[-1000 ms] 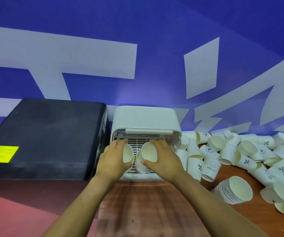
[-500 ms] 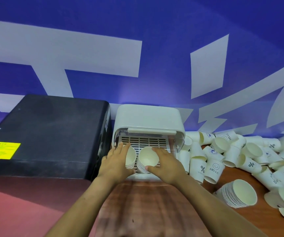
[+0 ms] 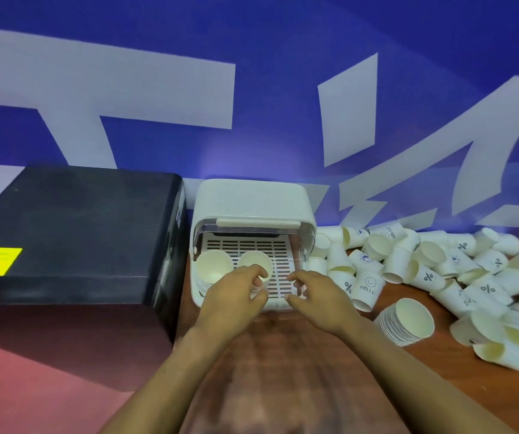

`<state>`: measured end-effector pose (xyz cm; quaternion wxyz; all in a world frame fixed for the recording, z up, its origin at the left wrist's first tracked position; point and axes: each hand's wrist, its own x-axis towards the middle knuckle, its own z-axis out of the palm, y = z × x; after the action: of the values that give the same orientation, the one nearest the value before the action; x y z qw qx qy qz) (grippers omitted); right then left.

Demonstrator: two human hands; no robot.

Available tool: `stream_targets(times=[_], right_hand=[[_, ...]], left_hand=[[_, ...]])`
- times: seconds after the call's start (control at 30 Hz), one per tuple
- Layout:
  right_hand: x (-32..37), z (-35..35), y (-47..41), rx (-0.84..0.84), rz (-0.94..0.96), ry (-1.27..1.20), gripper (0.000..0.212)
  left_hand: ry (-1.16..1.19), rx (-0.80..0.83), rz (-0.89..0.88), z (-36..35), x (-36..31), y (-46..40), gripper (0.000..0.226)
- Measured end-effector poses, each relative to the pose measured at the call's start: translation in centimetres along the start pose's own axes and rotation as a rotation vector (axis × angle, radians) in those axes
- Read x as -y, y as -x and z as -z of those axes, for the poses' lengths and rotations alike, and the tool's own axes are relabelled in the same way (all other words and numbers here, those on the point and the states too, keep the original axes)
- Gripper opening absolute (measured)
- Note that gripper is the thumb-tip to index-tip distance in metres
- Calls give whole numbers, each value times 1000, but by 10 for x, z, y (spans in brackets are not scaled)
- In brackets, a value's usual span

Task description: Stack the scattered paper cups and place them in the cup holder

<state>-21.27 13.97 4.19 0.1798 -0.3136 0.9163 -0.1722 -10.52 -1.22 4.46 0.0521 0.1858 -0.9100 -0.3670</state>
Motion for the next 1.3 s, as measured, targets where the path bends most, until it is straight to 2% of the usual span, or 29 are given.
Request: stream_targets(times=[0.3, 0.47, 0.57, 0.73, 0.83, 0.93, 1.1, 1.17, 1.3], right_hand=[[-78, 73, -1, -46, -123, -15, 27], [-152, 121, -11, -66, -207, 13, 27], [-200, 132, -22, -18, -248, 2, 27], [-257, 119, -43, 119, -291, -35, 27], [-282, 99, -55, 179, -330, -18, 35], [-292, 83, -63, 297, -342, -39, 38], [-303, 62, -76, 367, -331, -129, 42], [-305, 57, -83, 397, -370, -217, 58], [-302, 48, -92, 427, -378, -386, 51]], left_hand=[[25, 162, -72, -60, -54, -26, 33], [-26, 195, 2, -99, -88, -58, 39], [-78, 187, 51, -128, -102, -77, 40], [-98, 175, 174, -175, -109, -103, 47], [-107, 158, 252, -198, -110, -116, 51], [-111, 197, 327, -214, -110, -127, 55], [-213, 231, 392, -234, -108, -142, 63], [-232, 230, 410, -240, -109, -148, 71], [-232, 223, 447, -250, -115, -155, 80]])
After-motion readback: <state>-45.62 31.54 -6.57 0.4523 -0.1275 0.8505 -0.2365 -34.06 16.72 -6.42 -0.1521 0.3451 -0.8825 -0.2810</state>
